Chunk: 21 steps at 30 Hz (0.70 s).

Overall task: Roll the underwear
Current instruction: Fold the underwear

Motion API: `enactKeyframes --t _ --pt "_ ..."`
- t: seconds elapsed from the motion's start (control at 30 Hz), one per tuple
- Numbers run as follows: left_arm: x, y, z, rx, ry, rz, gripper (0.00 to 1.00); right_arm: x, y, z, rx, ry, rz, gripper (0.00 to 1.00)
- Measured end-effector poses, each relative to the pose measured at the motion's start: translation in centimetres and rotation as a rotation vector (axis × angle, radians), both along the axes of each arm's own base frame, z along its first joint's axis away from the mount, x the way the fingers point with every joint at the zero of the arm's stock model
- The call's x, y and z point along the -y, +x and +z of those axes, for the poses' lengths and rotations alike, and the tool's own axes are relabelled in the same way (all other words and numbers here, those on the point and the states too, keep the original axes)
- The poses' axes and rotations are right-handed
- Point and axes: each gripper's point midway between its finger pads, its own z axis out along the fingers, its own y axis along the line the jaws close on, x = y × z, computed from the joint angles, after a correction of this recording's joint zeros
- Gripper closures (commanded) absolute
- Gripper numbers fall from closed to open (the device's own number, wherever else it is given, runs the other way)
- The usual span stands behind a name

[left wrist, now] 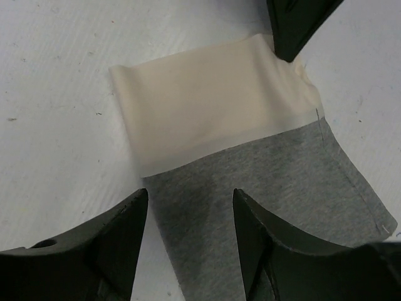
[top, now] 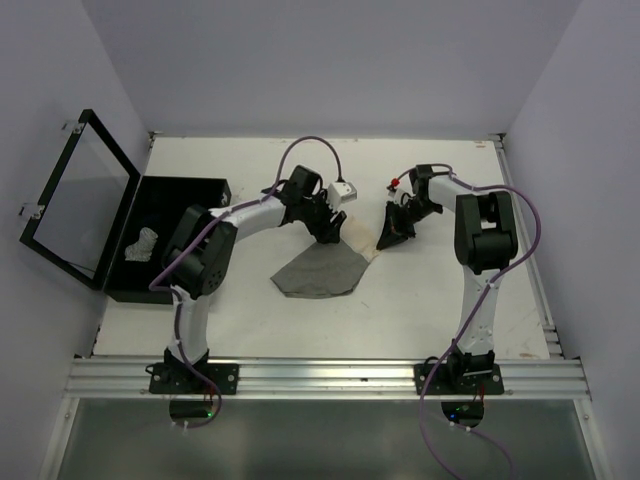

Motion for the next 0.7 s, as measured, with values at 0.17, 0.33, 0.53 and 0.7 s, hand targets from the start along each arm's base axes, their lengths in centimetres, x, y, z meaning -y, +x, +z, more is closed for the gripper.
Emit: enactKeyframes --t 0.17,0.33,0.53,0.7 --pt "1.0 1.4 -0.2 0.011 -0.019 0.052 0.43 0.0 0.0 0.0 0.002 0.0 0.002 1.0" --pt "2.6 3.9 0.9 0.078 -0.059 0.097 0.44 0.0 0.0 0.0 0.002 0.0 0.003 1.0" --pt "3.7 5.1 -0.5 0.104 -0.045 0.126 0.47 0.0 0.0 0.0 0.004 0.001 0.006 1.0" --pt "4.2 6.4 -2.4 0.122 0.011 0.184 0.56 0.0 0.0 0.0 0.005 0.001 0.007 1.0"
